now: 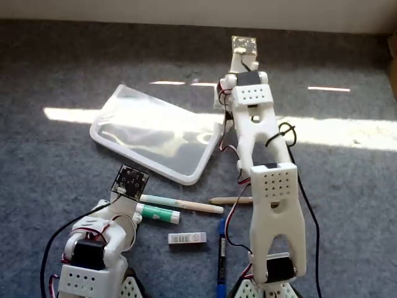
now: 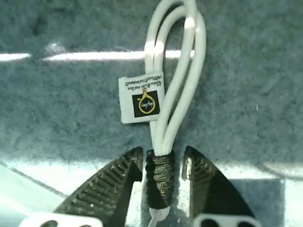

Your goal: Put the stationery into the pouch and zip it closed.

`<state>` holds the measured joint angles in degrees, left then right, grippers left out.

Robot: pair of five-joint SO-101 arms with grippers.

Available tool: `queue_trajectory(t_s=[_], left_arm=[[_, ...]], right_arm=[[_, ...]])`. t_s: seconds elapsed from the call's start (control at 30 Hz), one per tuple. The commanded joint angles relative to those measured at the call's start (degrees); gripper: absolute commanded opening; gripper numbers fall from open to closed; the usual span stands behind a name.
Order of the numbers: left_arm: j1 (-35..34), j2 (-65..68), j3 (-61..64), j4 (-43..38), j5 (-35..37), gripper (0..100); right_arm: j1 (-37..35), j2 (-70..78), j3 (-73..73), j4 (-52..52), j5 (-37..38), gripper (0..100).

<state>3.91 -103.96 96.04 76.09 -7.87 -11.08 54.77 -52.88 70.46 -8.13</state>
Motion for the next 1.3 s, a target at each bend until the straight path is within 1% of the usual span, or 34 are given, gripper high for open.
queue_trajectory(t_s=[0.0,0.1,0.3,0.67,0.83,0.93,1.1,1.17,1.27], left_arm=[[-0.1,-0.1,1.1,0.4,0.7,1],[-0.1,-0.1,1.1,0.4,0.7,1],[-0.1,-0.1,1.1,0.4,0.7,1],[-0.1,-0.1,1.1,0.4,0.7,1],[-0.1,-0.1,1.1,0.4,0.7,1],[-0.1,-0.1,1.1,0.4,0.7,1],[-0.1,-0.1,1.1,0.4,0.7,1],[-0.1,-0.1,1.1,0.4,0.7,1],[-0.1,-0.1,1.1,0.4,0.7,1]], right_arm=[[0.6,1.4,-6.2,0.8,-0.4,13.5],[0.7,3.4,-7.1,0.9,-0.4,13.5],[0.7,3.6,-7.1,8.2,-0.3,13.5],[0.6,3.6,-7.1,12.2,-0.3,13.5],[0.7,3.6,-7.1,12.2,-0.2,13.5],[0.8,3.7,-7.1,12.4,2.9,13.1],[0.8,3.8,-7.1,12.1,3.5,13.0],[0.8,3.9,-7.1,12.1,3.7,10.8],[0.8,3.5,-7.3,12.0,3.8,2.0]])
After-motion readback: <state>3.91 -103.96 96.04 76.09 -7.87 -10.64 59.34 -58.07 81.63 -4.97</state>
